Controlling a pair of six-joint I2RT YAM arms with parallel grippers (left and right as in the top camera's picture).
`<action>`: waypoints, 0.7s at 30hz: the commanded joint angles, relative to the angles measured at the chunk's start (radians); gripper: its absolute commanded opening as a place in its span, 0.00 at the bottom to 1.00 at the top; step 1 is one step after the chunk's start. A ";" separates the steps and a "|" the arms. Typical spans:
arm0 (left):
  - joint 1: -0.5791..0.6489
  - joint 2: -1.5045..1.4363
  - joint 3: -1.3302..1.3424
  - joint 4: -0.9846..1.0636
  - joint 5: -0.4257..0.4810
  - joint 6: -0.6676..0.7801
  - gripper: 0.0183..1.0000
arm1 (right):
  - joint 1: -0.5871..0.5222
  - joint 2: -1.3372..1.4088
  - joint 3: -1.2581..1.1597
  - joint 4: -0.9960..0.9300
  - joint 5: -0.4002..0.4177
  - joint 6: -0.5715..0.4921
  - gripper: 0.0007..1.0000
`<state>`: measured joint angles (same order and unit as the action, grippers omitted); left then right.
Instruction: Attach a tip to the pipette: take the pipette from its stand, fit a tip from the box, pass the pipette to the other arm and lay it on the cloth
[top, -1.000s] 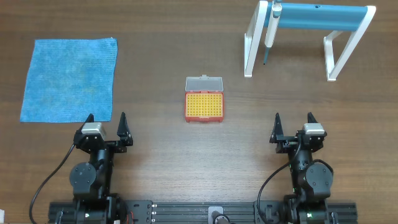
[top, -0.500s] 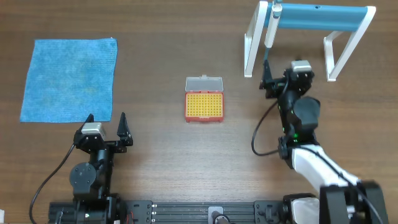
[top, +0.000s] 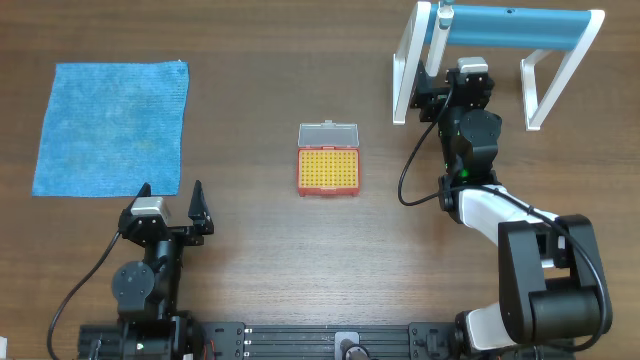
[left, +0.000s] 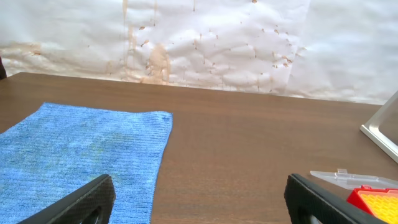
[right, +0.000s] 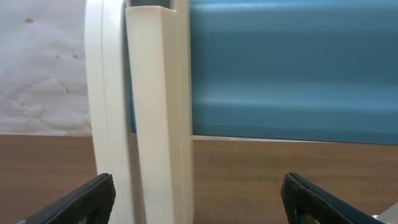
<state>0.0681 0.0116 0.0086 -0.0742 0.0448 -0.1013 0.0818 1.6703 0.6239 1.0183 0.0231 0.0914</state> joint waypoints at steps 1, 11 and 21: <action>-0.003 -0.005 -0.003 -0.005 -0.008 0.013 0.88 | 0.005 0.042 0.035 0.020 0.060 0.000 0.87; -0.003 -0.005 -0.003 -0.005 -0.008 0.013 0.88 | 0.004 0.098 0.100 0.019 0.060 0.000 0.87; -0.003 -0.005 -0.003 -0.005 -0.008 0.013 0.88 | 0.000 0.123 0.118 0.019 0.085 -0.015 0.87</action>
<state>0.0685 0.0116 0.0086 -0.0738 0.0448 -0.1013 0.0814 1.7767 0.7143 1.0332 0.0921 0.0906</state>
